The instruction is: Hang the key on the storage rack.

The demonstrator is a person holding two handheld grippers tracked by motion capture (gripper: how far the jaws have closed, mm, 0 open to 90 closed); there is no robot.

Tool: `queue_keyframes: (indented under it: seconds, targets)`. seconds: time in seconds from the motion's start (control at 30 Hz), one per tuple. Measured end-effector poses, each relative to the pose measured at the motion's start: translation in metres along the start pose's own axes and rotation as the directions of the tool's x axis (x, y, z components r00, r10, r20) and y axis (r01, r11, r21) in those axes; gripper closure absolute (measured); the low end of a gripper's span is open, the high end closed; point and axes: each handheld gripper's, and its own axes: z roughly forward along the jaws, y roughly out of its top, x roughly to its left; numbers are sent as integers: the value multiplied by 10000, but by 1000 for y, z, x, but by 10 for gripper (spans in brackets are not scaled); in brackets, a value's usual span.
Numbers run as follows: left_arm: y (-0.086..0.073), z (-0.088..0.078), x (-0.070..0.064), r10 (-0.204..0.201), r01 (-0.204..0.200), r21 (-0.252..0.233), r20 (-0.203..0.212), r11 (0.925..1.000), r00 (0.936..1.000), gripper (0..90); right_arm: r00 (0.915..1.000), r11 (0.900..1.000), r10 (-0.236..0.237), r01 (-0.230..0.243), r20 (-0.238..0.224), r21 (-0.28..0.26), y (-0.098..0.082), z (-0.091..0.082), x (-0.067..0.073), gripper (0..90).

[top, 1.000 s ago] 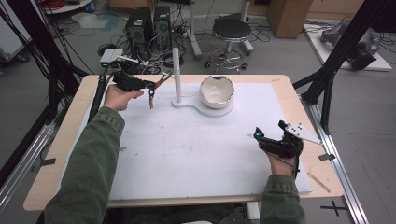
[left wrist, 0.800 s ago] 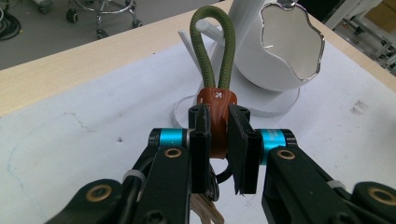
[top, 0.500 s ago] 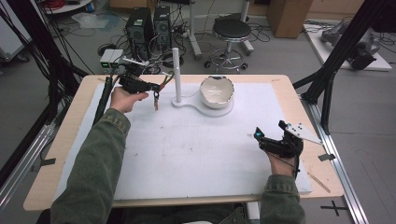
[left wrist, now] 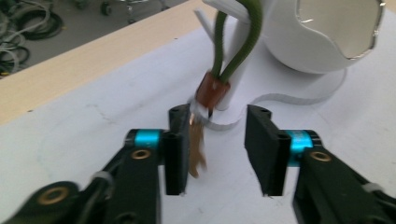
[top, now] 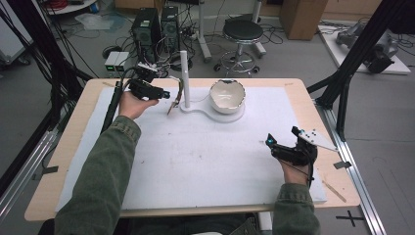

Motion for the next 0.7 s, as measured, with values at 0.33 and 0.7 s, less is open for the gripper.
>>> queue_keyframes:
  seconds: [0.33,0.7]
  targets:
    - [-6,-14,3,-309,228,-656,-1255,9976,9916,134,10000,10000,38,-37,-36,34,0,0,1,6]
    - [-19,-42,17,-873,712,-1349,-1177,9883,9892,17,10000,10000,22,-22,-48,-6,0,0,1,6]
